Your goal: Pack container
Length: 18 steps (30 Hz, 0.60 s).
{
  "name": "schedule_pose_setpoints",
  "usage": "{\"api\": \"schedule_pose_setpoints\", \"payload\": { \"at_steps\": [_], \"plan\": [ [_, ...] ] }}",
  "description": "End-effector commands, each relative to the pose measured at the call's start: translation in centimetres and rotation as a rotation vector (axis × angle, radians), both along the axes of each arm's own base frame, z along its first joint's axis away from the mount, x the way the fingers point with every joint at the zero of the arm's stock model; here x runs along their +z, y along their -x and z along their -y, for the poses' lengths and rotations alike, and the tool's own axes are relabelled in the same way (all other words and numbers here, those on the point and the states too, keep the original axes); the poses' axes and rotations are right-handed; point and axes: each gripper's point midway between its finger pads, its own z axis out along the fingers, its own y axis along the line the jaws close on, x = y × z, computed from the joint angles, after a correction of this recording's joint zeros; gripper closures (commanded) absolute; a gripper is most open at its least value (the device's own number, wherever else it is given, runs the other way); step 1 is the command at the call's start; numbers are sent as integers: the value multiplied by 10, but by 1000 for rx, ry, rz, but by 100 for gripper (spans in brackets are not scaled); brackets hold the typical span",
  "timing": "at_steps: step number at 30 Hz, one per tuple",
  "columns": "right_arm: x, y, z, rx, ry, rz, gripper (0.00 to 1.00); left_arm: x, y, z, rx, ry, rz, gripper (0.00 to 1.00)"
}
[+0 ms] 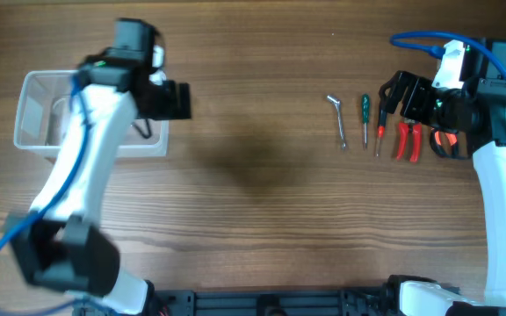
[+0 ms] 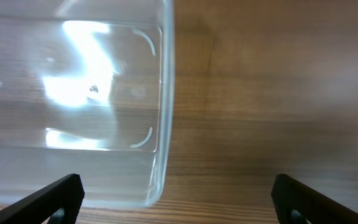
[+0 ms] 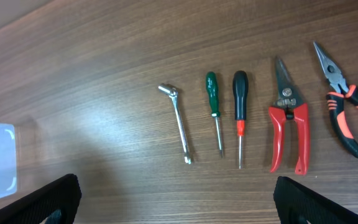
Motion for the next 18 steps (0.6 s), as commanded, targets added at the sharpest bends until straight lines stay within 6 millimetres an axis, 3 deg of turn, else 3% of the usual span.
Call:
{"api": "schedule_pose_setpoints", "payload": {
  "at_steps": [1,4,10,18],
  "plan": [
    [4,-2,2,-19,9,1,0,-35,-8,-3,-49,-94,-80,0],
    [3,0,2,-20,8,-7,0,-55,-16,-10,-36,-109,-105,0],
    [-1,5,1,-20,5,-34,0,-74,-29,-32,21,-100,-109,0],
    [-4,10,1,-19,4,-60,0,-107,-41,-30,-30,19,-137,0]
  ]
}}
